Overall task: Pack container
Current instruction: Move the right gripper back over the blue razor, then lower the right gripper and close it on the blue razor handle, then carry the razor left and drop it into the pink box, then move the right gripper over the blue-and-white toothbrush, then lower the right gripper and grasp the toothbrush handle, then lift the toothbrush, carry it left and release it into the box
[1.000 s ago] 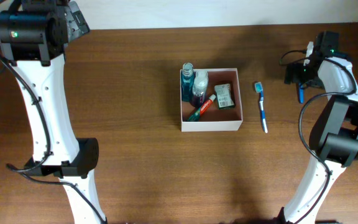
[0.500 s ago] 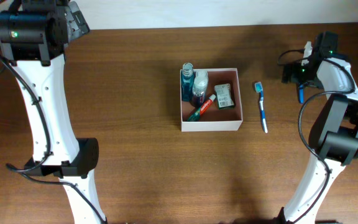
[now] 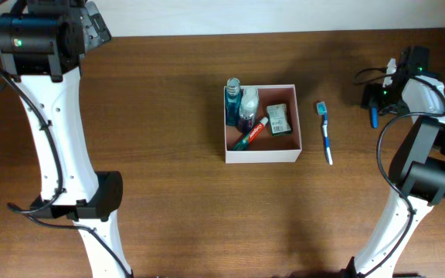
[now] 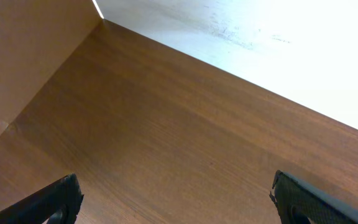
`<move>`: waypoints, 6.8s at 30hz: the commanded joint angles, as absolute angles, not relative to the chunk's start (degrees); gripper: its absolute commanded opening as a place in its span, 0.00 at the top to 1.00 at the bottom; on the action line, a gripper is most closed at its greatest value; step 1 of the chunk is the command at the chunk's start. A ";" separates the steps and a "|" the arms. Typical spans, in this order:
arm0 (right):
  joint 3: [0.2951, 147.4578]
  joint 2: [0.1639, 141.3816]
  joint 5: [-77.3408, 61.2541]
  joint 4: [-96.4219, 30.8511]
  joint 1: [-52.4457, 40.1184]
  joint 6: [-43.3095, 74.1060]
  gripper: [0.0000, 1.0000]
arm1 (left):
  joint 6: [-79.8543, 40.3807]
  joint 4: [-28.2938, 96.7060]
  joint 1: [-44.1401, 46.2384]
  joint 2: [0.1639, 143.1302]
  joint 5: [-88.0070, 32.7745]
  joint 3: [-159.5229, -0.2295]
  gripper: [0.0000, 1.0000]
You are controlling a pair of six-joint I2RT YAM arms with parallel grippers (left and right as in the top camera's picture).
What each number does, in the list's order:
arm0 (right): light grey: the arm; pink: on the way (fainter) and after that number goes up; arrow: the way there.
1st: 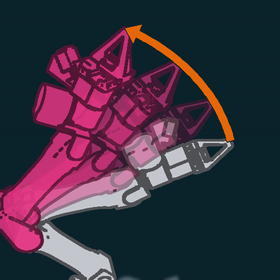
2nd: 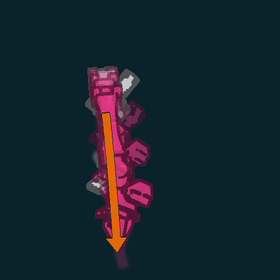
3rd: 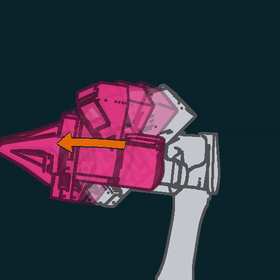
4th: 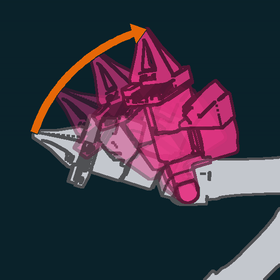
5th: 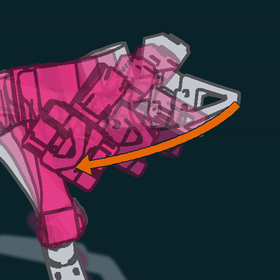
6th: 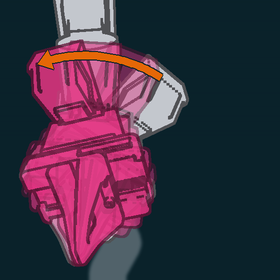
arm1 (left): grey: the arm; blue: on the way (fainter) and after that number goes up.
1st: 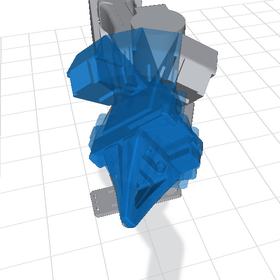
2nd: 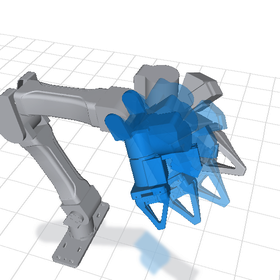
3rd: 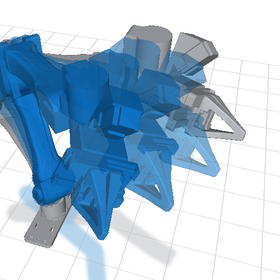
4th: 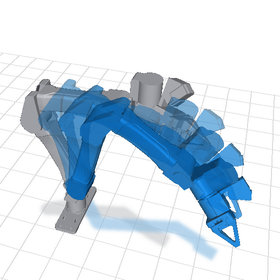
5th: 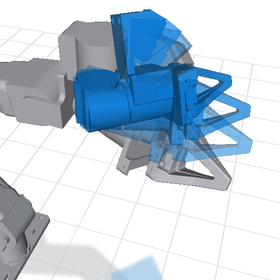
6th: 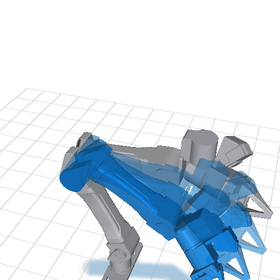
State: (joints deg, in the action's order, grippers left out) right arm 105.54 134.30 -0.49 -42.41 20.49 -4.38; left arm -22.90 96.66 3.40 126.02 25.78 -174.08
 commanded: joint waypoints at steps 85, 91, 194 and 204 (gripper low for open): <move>139.50 132.38 -10.68 -92.38 -7.14 6.57 0.71 | -22.22 96.68 3.20 126.08 26.57 -173.82 0.01; 139.50 132.38 -10.57 -93.73 -2.39 6.68 0.69 | -22.22 96.68 3.20 126.08 26.57 -173.82 0.01; 104.49 132.46 1.98 -72.29 3.42 6.42 0.96 | -22.22 96.68 3.20 126.08 26.57 -173.82 0.01; 132.42 132.44 -16.40 -91.53 3.36 6.28 0.96 | -22.22 96.68 3.20 126.08 26.57 -173.82 0.01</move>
